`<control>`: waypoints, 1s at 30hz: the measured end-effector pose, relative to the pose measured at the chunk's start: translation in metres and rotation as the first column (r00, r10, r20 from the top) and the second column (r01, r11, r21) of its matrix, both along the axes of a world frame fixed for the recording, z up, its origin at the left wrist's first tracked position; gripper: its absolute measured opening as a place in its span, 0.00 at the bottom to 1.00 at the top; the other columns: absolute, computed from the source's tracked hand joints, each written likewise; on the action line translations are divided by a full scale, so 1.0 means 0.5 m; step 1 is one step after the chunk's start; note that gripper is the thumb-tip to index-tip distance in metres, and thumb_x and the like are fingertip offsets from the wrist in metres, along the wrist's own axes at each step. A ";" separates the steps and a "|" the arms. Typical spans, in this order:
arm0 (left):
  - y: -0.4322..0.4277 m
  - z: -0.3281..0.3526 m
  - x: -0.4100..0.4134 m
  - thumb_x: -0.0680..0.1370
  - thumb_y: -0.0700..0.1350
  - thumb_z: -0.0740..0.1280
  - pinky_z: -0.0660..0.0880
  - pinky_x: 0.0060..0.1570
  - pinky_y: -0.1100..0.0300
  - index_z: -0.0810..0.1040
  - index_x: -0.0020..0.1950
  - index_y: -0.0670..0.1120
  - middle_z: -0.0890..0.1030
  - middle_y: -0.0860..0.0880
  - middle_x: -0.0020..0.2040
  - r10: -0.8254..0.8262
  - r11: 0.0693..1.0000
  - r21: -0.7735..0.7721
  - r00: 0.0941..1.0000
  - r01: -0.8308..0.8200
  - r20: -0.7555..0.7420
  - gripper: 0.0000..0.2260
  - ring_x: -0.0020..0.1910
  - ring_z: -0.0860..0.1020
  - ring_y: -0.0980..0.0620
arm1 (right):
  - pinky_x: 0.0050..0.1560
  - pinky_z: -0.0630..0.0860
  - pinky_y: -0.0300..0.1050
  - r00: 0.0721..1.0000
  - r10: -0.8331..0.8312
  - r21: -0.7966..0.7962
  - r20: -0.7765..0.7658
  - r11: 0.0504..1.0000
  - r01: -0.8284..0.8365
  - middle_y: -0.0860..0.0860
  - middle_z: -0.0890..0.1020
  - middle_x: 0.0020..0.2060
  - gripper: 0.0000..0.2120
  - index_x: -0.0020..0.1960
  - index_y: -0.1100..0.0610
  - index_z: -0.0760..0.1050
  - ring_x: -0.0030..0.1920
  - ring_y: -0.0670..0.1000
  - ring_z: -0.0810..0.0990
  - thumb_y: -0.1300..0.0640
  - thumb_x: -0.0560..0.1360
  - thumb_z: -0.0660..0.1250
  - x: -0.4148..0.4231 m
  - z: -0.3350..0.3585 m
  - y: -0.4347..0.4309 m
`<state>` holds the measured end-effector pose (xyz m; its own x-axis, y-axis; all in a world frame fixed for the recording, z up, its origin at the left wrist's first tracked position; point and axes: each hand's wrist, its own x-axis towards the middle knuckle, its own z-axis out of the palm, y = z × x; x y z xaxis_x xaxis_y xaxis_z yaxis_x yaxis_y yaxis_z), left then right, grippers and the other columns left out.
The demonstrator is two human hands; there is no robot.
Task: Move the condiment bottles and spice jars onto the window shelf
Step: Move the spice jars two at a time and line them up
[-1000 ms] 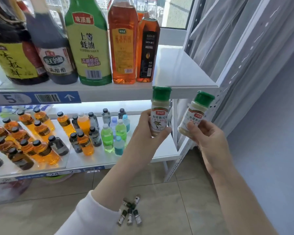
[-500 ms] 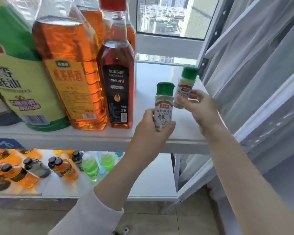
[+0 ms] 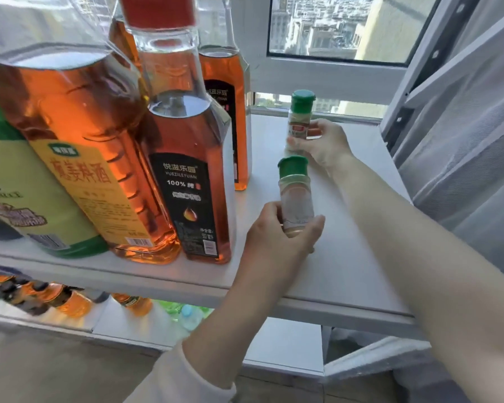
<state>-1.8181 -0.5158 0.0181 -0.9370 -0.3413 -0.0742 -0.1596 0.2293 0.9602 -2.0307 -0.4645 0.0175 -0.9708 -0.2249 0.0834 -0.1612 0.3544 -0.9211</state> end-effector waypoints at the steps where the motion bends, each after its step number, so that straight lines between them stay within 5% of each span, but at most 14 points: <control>1: 0.000 0.001 -0.005 0.72 0.55 0.67 0.72 0.33 0.73 0.72 0.55 0.49 0.81 0.52 0.45 0.009 1.000 0.010 1.000 -0.009 0.000 0.16 0.35 0.81 0.60 | 0.54 0.73 0.41 1.000 0.008 0.008 -0.006 1.000 -0.008 0.51 0.80 0.53 0.22 0.56 0.58 0.76 0.52 0.50 0.78 0.55 0.65 0.77 -0.010 0.001 -0.009; 7: -0.006 -0.001 -0.026 0.72 0.53 0.69 0.77 0.43 0.59 0.73 0.52 0.49 0.81 0.51 0.43 0.076 0.996 0.054 0.997 -0.075 -0.005 0.13 0.38 0.82 0.55 | 0.59 0.74 0.45 0.998 0.026 0.076 -0.057 0.997 -0.022 0.50 0.81 0.51 0.23 0.54 0.57 0.75 0.51 0.48 0.78 0.53 0.63 0.78 -0.048 -0.006 -0.052; 20: -0.011 -0.001 -0.039 0.71 0.53 0.70 0.78 0.44 0.57 0.74 0.50 0.50 0.81 0.51 0.43 0.093 0.991 0.093 0.996 -0.091 -0.016 0.12 0.37 0.82 0.55 | 0.53 0.71 0.39 0.989 0.049 0.162 -0.140 0.986 -0.026 0.51 0.79 0.55 0.27 0.60 0.59 0.71 0.50 0.47 0.75 0.52 0.65 0.77 -0.042 -0.002 -0.062; 23: -0.012 -0.003 -0.043 0.68 0.56 0.71 0.78 0.46 0.54 0.74 0.49 0.51 0.81 0.50 0.44 0.089 0.994 0.065 0.996 -0.088 -0.023 0.15 0.41 0.82 0.51 | 0.61 0.71 0.45 1.000 -0.006 -0.069 0.018 0.998 0.007 0.53 0.75 0.58 0.30 0.64 0.59 0.68 0.57 0.50 0.73 0.52 0.67 0.75 -0.021 0.028 -0.032; 26: -0.012 0.001 -0.050 0.73 0.51 0.69 0.77 0.46 0.55 0.73 0.54 0.49 0.80 0.49 0.48 0.065 0.997 0.052 0.998 -0.064 -0.024 0.13 0.46 0.81 0.50 | 0.59 0.76 0.47 0.993 -0.064 -0.291 0.098 0.952 0.090 0.52 0.77 0.50 0.19 0.57 0.59 0.70 0.55 0.53 0.77 0.53 0.72 0.71 0.023 0.071 0.020; 30: -0.012 0.008 -0.062 0.75 0.47 0.68 0.72 0.41 0.63 0.70 0.60 0.45 0.78 0.46 0.52 0.040 0.999 0.031 0.998 -0.038 -0.047 0.16 0.46 0.78 0.50 | 0.47 0.79 0.41 0.983 0.142 -0.246 0.120 0.963 -0.109 0.52 0.79 0.50 0.12 0.50 0.54 0.71 0.49 0.51 0.81 0.49 0.72 0.68 0.118 0.110 0.066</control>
